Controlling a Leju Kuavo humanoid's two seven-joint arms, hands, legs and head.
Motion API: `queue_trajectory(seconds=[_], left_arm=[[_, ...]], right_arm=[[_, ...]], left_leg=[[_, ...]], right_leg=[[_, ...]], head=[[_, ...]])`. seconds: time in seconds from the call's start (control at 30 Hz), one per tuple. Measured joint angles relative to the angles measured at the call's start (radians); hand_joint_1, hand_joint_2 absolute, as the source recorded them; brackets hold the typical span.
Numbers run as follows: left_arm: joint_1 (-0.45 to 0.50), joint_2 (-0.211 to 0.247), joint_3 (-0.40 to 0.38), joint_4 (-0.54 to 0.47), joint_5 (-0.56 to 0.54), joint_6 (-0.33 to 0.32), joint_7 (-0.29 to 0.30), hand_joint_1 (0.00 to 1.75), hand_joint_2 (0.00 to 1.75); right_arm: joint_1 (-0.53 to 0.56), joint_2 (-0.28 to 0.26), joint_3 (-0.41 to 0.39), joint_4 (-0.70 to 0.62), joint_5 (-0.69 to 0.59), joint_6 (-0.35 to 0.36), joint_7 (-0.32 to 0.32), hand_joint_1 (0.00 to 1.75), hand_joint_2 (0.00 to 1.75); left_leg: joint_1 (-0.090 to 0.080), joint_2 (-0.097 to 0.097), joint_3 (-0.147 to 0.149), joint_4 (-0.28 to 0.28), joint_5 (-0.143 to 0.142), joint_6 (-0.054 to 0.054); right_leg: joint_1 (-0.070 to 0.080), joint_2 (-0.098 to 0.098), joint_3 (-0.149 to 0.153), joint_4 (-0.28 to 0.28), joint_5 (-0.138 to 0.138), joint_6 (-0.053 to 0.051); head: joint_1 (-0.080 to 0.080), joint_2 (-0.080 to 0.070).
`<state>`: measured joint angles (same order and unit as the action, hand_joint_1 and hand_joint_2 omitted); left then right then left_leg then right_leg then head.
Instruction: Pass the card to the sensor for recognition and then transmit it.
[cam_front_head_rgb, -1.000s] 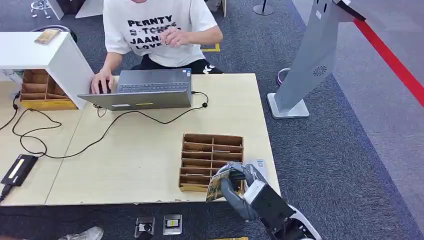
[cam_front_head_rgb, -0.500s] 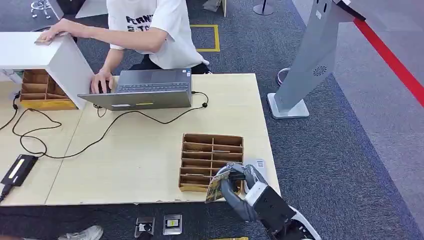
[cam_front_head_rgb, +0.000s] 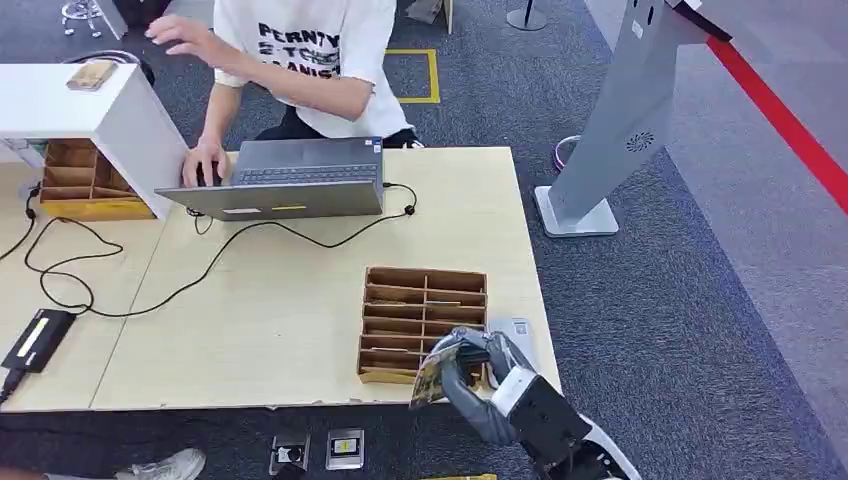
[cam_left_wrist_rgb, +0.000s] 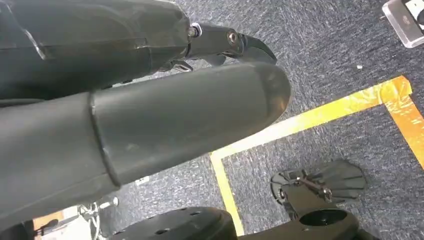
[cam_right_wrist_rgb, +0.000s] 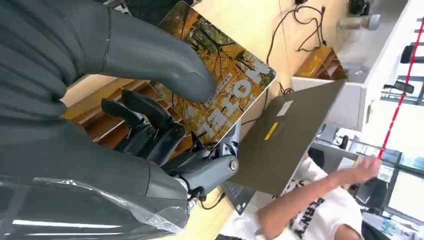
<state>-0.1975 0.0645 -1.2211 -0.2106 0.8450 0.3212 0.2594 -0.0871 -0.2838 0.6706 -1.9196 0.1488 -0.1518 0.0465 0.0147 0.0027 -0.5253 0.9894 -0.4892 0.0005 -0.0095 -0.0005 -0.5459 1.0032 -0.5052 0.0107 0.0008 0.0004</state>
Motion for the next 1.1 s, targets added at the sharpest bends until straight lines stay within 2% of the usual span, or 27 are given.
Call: queue_trajectory(seconds=[1.1], left_arm=[[0.001,0.001,0.0,0.0,0.004,-0.005,-0.001,0.0,0.0]], right_arm=[[-0.007,0.003,0.0,0.023,0.002,0.01,0.001,1.75,1.75]], left_leg=[[0.0,0.0,0.0,0.0,0.0,0.0]], right_leg=[[0.0,0.0,0.0,0.0,0.0,0.0]], head=[[0.0,0.0]])
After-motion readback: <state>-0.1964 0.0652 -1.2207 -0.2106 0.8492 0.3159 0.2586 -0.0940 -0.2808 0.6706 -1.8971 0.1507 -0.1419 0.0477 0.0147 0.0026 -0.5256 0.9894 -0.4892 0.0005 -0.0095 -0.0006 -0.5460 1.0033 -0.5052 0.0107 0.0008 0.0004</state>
